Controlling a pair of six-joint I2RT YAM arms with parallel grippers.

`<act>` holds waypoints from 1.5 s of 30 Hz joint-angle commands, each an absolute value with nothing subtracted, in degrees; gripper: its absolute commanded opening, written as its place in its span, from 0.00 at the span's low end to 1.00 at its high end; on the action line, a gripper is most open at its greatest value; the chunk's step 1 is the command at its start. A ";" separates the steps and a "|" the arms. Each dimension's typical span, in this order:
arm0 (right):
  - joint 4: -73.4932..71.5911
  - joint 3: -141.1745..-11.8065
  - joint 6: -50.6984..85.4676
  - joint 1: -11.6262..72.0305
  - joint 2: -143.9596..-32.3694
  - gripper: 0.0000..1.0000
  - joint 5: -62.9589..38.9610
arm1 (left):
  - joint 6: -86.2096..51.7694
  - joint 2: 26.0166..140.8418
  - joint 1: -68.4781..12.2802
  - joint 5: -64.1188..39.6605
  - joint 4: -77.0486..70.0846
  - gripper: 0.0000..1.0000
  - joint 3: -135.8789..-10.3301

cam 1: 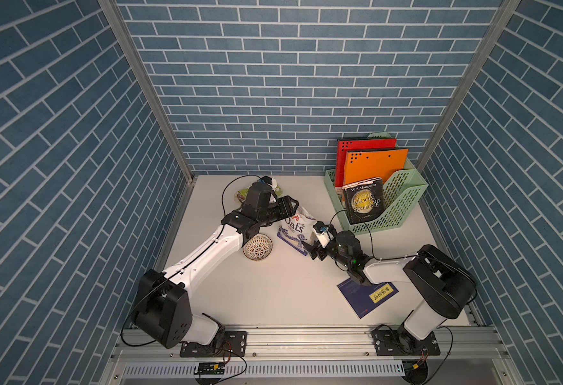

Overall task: Pour the oats into the breakfast bowl
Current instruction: Open the oats bag at the center of the board.

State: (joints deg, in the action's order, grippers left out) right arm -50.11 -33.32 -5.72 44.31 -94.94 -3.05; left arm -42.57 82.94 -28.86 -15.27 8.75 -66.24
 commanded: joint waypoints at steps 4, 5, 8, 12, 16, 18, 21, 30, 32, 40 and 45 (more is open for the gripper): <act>-44.31 -34.45 -6.89 44.04 -91.52 0.92 -3.99 | -41.40 84.76 -29.29 -13.60 9.58 0.60 -68.05; -43.02 -34.84 -7.12 44.08 -90.76 0.92 -4.04 | -41.32 85.13 -29.35 -13.75 9.58 0.59 -68.25; -37.54 -36.67 -7.87 44.06 -88.29 0.92 -4.88 | -40.78 85.92 -29.33 -13.96 9.67 0.54 -68.68; -28.05 -40.11 -8.53 43.92 -83.82 0.91 -8.74 | -40.08 86.24 -29.35 -13.72 9.90 0.43 -68.54; -14.25 -47.57 -7.98 43.20 -80.03 0.91 -12.60 | -39.76 86.25 -29.35 -13.88 10.23 0.28 -68.53; -5.87 -53.45 -6.19 42.59 -79.93 0.90 -13.58 | -39.56 85.73 -29.31 -13.67 10.49 0.22 -68.49; 8.33 -65.64 -1.78 41.47 -83.07 0.87 -14.73 | -39.04 84.87 -29.30 -13.43 11.16 0.13 -68.11; 37.42 -96.25 4.21 41.98 -98.24 0.72 -5.21 | -39.10 83.11 -29.29 -13.83 10.63 0.00 -66.63; 41.55 -100.83 3.73 42.94 -101.36 0.72 -1.37 | -39.34 82.84 -29.32 -14.02 10.17 0.00 -66.43; 48.10 -107.59 4.82 44.21 -108.54 0.66 3.53 | -40.13 81.66 -29.32 -14.40 9.02 0.00 -65.73; 53.47 -114.60 6.17 44.21 -112.41 0.27 10.57 | -39.23 79.91 -29.27 -13.07 11.88 0.00 -65.74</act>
